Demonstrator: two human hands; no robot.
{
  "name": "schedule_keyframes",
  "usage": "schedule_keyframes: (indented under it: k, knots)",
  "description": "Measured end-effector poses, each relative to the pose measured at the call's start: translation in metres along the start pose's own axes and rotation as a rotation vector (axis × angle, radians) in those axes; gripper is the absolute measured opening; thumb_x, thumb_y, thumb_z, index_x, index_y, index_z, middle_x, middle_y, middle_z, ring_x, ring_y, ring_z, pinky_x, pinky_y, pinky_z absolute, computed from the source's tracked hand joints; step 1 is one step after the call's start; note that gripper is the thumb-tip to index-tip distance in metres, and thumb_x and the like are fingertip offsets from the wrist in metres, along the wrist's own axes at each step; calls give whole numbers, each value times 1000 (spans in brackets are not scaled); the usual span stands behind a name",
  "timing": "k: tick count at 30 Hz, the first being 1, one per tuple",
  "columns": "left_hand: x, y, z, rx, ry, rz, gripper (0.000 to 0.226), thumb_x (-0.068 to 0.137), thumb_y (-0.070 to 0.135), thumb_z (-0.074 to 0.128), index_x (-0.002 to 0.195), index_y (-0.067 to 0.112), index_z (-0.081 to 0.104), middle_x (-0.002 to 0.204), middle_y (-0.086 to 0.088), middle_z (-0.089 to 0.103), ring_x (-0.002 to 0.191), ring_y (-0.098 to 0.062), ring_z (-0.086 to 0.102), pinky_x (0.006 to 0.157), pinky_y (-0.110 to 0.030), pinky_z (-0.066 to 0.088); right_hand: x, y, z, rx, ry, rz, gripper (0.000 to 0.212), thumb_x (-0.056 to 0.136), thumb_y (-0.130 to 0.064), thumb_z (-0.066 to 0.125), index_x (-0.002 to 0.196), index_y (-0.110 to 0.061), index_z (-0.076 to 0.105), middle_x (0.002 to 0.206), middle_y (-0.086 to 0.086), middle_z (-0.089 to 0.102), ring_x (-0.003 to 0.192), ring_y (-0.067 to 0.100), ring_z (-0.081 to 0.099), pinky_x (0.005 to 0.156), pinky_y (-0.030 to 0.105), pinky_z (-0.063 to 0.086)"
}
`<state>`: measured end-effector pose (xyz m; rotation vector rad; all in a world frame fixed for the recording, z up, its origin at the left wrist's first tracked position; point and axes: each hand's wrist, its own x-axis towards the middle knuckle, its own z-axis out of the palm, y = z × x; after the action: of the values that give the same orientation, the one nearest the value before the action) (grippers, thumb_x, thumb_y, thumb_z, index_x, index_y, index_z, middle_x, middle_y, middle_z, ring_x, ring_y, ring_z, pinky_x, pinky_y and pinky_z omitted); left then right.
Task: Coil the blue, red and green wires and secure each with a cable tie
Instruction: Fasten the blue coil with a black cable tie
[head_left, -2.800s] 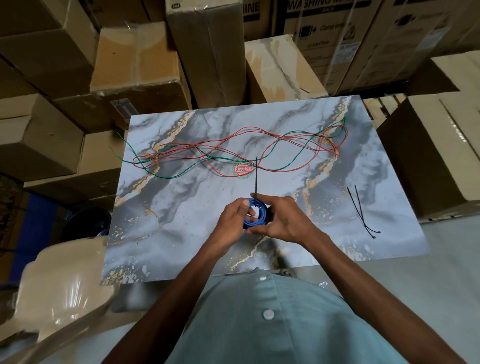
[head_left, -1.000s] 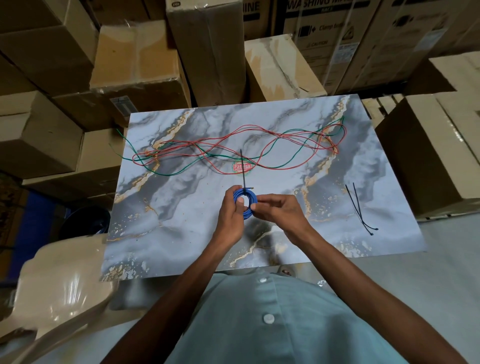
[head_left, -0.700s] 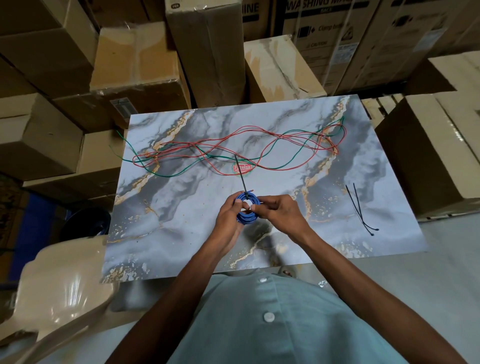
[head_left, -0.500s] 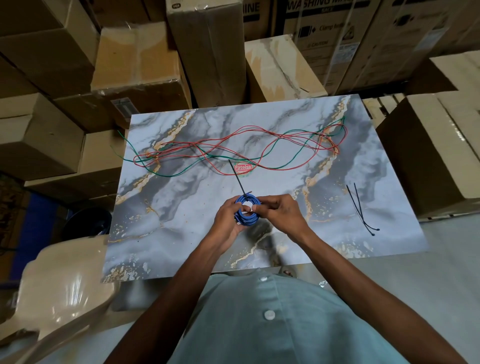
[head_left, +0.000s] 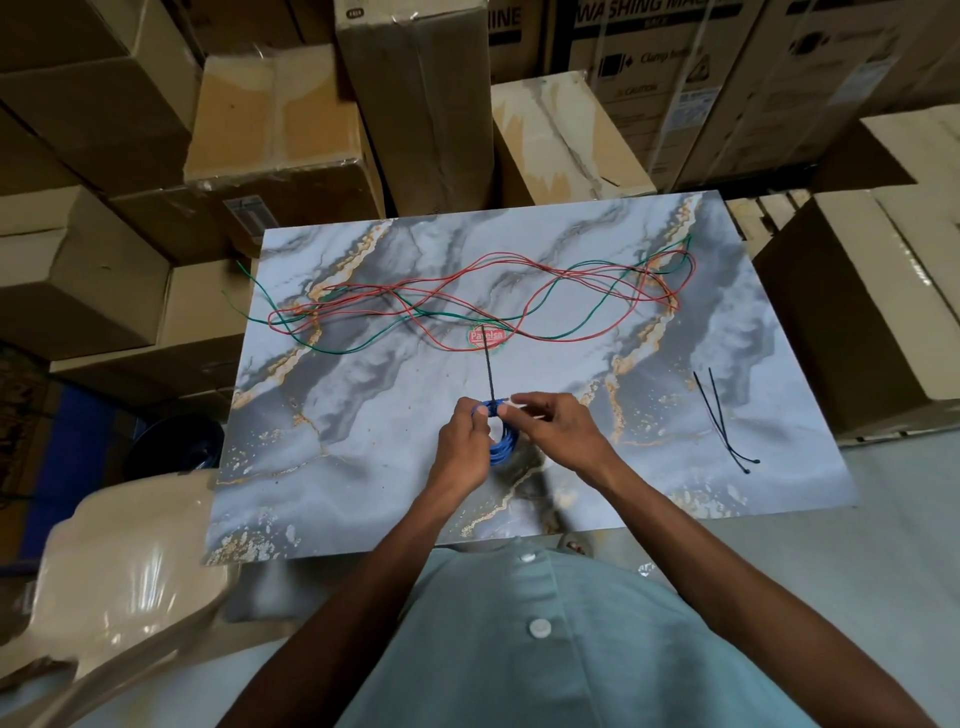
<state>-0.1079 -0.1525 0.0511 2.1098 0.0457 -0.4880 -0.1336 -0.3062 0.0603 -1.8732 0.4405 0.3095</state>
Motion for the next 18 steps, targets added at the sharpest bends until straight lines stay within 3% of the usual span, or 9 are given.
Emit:
schedule_keyframes:
  k: [4, 9, 13, 18]
  knots:
    - [-6, -3, 2, 79, 3, 124, 26, 109, 31, 31, 108, 13, 51, 87, -13, 64, 78, -28, 59, 69, -39, 45, 8, -19, -11, -49, 63, -112, 40, 96, -48, 68, 127, -24, 73, 109, -5, 75, 100, 7, 68, 83, 15, 48]
    - [-11, -3, 4, 171, -17, 222, 22, 108, 27, 33, 101, 13, 48, 76, -8, 57, 64, -22, 49, 60, -39, 41, 22, -30, -14, -99, 46, -190, 18, 95, -26, 73, 107, -16, 82, 102, -5, 80, 90, 2, 71, 78, 11, 49]
    - [-12, -1, 6, 361, -11, 297, 13, 105, 18, 37, 105, 12, 48, 89, -13, 64, 75, -31, 59, 66, -43, 46, 21, -34, -7, 16, 60, -144, 14, 94, -17, 72, 92, -7, 82, 80, 2, 79, 65, 6, 67, 65, 21, 55]
    - [-7, -1, 5, 378, -14, 198, 18, 98, 7, 47, 115, 11, 52, 107, -14, 69, 91, -35, 66, 76, -46, 57, 9, -33, 7, 355, 80, 72, 15, 86, 5, 65, 85, 4, 80, 76, 12, 76, 60, 14, 64, 58, 21, 53]
